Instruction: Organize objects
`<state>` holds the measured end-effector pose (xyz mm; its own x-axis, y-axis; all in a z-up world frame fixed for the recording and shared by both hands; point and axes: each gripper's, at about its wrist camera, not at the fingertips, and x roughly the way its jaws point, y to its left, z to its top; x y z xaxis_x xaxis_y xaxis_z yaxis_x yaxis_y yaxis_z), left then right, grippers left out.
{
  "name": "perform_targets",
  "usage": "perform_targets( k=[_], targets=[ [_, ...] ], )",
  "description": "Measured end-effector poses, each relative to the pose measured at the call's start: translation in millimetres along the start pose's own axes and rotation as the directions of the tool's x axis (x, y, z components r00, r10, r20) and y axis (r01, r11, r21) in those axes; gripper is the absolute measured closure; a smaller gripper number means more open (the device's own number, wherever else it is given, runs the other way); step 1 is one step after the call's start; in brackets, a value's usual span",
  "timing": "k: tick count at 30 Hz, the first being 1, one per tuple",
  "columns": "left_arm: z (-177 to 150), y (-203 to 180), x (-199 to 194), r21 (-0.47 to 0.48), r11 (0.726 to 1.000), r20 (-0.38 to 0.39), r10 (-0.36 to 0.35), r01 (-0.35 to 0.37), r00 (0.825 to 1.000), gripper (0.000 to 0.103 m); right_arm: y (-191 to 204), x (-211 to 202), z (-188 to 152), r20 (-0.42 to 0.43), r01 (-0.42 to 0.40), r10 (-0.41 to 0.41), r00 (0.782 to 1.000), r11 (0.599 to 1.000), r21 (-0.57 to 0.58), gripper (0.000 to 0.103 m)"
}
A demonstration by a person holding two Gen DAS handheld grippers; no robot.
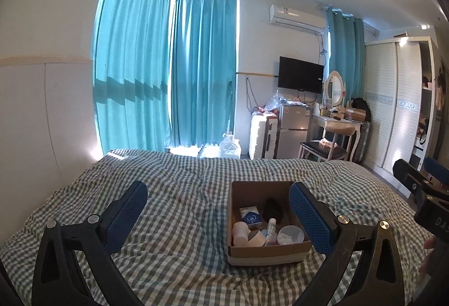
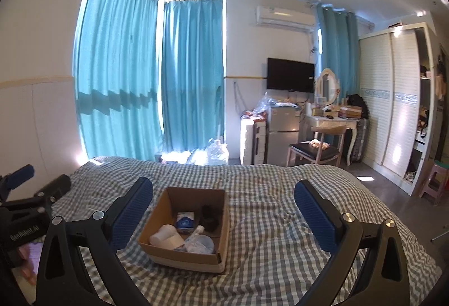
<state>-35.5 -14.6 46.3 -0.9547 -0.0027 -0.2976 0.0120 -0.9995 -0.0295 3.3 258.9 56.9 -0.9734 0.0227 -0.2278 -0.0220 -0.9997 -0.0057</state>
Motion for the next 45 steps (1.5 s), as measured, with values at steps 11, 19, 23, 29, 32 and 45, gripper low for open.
perform_targets(
  k=[11,19,23,29,32,45],
  targets=[
    [-72.1,-6.4,10.8,0.042,0.998,0.018,0.053,-0.054,0.998,0.000,-4.0,4.7,-74.1,0.031,0.072,-0.072,0.997,0.997,-0.007,0.001],
    [-73.1,-9.8,9.2,0.042,0.999,0.026,0.016,-0.017,1.000,0.000,-6.2,10.4,-88.0,-0.004,0.080,-0.080,0.997,0.997,-0.014,0.001],
    [-77.2,-10.2,12.7,0.048,0.999,0.004,0.023,-0.023,1.000,0.000,-1.6,11.4,-91.7,-0.015,0.078,-0.079,0.997,0.997,-0.026,0.001],
    [-80.7,-11.1,14.6,0.057,0.998,-0.009,0.013,-0.012,1.000,0.000,4.1,13.1,-92.3,-0.020,0.072,-0.073,0.997,0.997,-0.038,0.001],
    [-79.7,-11.7,15.1,0.055,0.998,-0.012,0.008,-0.007,1.000,0.000,3.5,13.8,-92.8,-0.021,0.074,-0.074,0.997,0.997,-0.036,0.001],
    [-80.0,-11.5,19.7,0.053,0.999,-0.032,-0.006,0.008,0.999,0.000,3.0,15.5,-94.1,-0.020,0.078,-0.079,0.997,0.996,-0.034,0.001]
  ],
)
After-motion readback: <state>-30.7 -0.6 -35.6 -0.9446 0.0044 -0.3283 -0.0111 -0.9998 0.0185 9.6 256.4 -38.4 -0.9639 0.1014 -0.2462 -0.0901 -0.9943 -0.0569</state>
